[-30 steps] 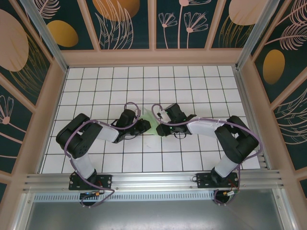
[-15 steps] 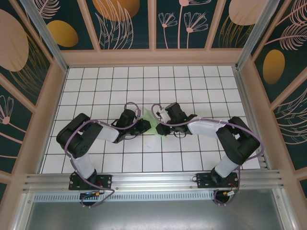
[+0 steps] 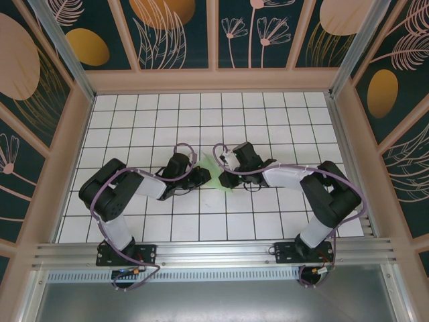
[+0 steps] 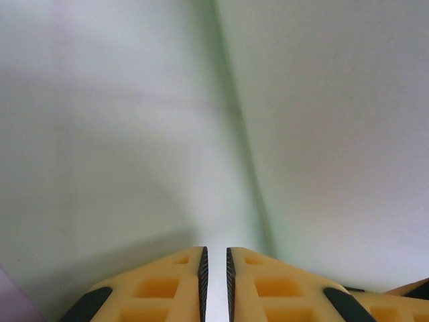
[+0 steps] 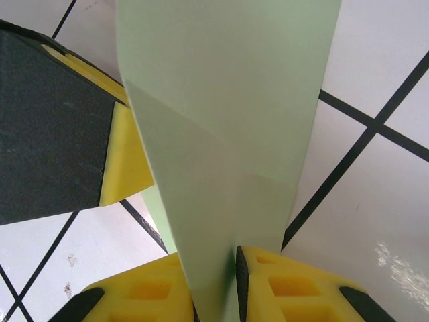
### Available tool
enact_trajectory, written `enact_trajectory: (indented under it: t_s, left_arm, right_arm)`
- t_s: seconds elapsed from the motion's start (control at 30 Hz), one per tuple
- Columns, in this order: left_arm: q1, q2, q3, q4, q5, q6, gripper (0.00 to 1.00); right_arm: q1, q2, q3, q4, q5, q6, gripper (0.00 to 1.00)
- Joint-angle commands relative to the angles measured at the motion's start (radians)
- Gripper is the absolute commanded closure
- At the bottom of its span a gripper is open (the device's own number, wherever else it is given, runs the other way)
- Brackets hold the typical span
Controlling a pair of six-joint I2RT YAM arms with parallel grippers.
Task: Fold a paper plane with a square sheet of paper (fold left side to right side)
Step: Fourth fold the wing at the center of the table.
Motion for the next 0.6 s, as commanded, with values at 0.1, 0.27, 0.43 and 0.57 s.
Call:
enact_trajectory:
  t_s: [0.1, 0.27, 0.43, 0.57]
  left_arm:
    - [0.0, 0.032, -0.017, -0.058, 0.007, 0.018, 0.8]
    - [0.0, 0.026, -0.014, -0.061, 0.009, 0.02, 0.8]
    - [0.001, 0.004, -0.017, -0.066, 0.01, 0.027, 0.8]
    - [-0.001, -0.05, -0.021, -0.091, 0.007, 0.039, 0.76]
  right_arm:
    - [-0.01, 0.042, -0.001, 0.02, -0.065, -0.013, 0.79]
    - [-0.019, 0.063, 0.0, 0.032, -0.096, -0.006, 0.8]
    - [-0.033, 0.083, 0.006, 0.033, -0.12, -0.003, 0.81]
    - [-0.037, 0.084, 0.007, 0.03, -0.124, -0.003, 0.81]
